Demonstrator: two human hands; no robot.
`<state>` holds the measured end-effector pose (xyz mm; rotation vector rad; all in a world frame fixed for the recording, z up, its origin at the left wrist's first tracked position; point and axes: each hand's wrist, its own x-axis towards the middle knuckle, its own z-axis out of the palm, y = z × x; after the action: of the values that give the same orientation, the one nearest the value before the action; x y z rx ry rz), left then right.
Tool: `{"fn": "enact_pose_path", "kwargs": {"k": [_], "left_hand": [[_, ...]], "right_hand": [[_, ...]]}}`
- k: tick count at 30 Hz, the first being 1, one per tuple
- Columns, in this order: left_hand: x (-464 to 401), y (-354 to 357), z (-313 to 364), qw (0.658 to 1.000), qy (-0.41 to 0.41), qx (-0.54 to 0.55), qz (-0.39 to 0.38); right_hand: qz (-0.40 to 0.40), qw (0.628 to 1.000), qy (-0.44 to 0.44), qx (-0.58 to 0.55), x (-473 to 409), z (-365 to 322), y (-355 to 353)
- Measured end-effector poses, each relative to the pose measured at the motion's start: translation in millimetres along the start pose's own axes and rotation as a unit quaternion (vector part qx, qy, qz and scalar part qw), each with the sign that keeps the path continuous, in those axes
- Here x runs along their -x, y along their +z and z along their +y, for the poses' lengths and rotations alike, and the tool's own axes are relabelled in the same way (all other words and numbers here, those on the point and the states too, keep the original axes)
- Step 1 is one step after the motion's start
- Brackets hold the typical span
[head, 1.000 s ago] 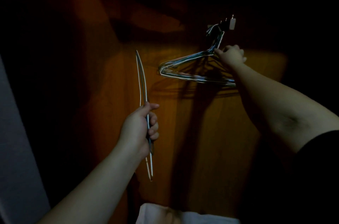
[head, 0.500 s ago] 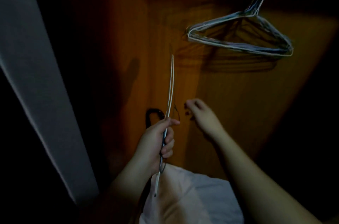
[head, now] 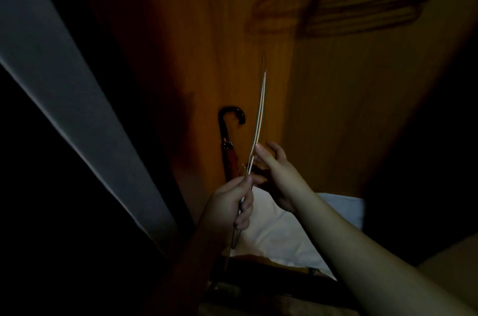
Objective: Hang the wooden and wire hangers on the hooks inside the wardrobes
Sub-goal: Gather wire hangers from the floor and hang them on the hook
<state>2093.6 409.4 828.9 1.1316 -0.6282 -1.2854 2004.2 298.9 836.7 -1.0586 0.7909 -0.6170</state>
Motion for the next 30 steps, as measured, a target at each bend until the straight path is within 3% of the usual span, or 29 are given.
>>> {"fn": "enact_pose_path", "kwargs": {"k": [5, 10, 22, 26, 30], "left_hand": [[2.4, -3.7, -12.5, 0.999, -0.014, -0.029, 0.027], [3.7, -1.5, -24.1, 0.997, 0.000, -0.056, 0.053], [0.2, 13.2, -36.1, 0.994, 0.033, -0.036, 0.102], [-1.3, 22.6, -38.6, 0.992, 0.039, -0.045, 0.110], [-5.7, 30.3, -36.1, 0.993, 0.036, 0.017, 0.107]], "right_hand": [[0.040, 0.995, -0.027, 0.089, 3.5, 10.6, -0.4], [0.069, 0.994, -0.047, 0.068, 10.5, 15.0, -7.2], [0.185, 0.969, -0.036, -0.159, 26.1, 11.3, -36.0], [0.168, 0.968, -0.036, -0.181, 33.5, 4.3, -39.7], [0.107, 0.980, -0.080, -0.147, 45.7, -3.0, -34.7]]}}
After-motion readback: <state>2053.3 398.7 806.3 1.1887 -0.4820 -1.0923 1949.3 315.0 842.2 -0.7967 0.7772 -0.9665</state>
